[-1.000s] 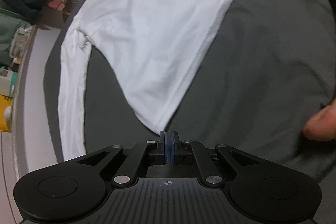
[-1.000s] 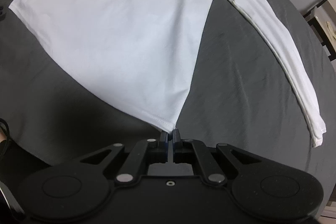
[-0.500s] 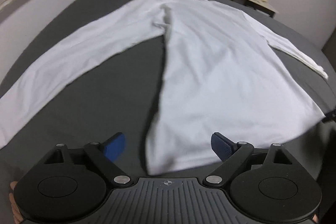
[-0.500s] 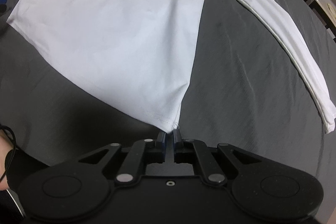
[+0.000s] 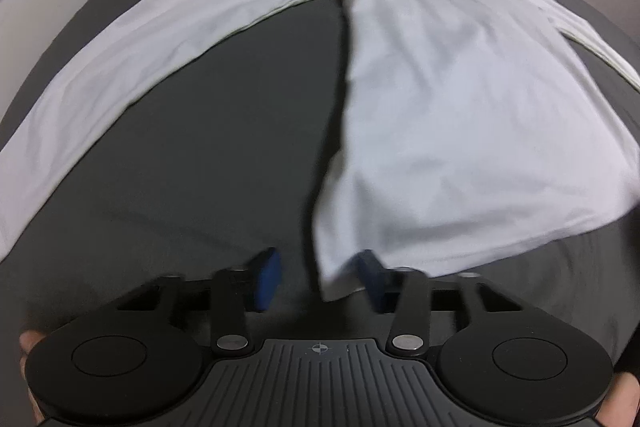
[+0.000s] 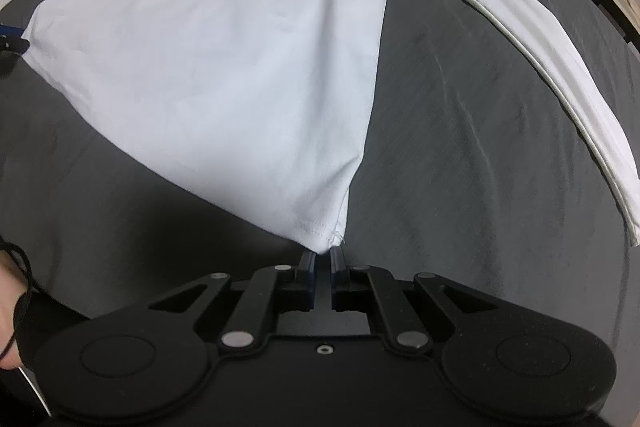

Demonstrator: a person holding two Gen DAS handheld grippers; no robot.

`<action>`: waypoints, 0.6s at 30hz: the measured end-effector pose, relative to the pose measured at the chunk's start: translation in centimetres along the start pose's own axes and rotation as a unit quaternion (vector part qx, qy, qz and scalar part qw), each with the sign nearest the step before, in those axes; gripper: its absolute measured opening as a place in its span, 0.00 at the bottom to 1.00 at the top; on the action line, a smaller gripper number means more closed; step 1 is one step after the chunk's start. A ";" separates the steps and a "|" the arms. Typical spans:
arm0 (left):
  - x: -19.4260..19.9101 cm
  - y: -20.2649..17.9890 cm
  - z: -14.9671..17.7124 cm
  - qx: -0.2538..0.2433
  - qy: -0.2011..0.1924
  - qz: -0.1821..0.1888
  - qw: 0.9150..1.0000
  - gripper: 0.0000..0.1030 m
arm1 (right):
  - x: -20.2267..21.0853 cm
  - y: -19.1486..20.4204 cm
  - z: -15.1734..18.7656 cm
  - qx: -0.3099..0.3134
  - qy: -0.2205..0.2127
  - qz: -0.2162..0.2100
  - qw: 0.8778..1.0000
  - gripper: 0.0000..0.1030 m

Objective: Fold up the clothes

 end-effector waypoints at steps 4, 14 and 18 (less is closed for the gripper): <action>0.3 -0.5 0.2 -0.010 -0.002 0.023 1.000 0.01 | -0.3 -0.1 -0.3 -0.009 -0.002 -0.004 1.000 0.06; 5.1 -0.1 0.9 0.001 -0.003 0.059 0.998 0.00 | 1.9 -0.8 0.0 -0.022 -0.002 -0.048 0.999 0.04; 4.6 -0.5 1.4 -0.028 0.038 0.055 0.997 0.00 | 2.4 -0.8 1.3 -0.012 0.037 -0.076 0.996 0.01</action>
Point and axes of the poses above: each gripper's, at about its wrist camera, not at the fingertips, and x roughly against the way its jaws point, y to its left, z to its underside, the point moved 8 cm from there along -x, roughly the way its jaws point, and after that the axes turned 10 degrees about x, right-handed, at the moved point
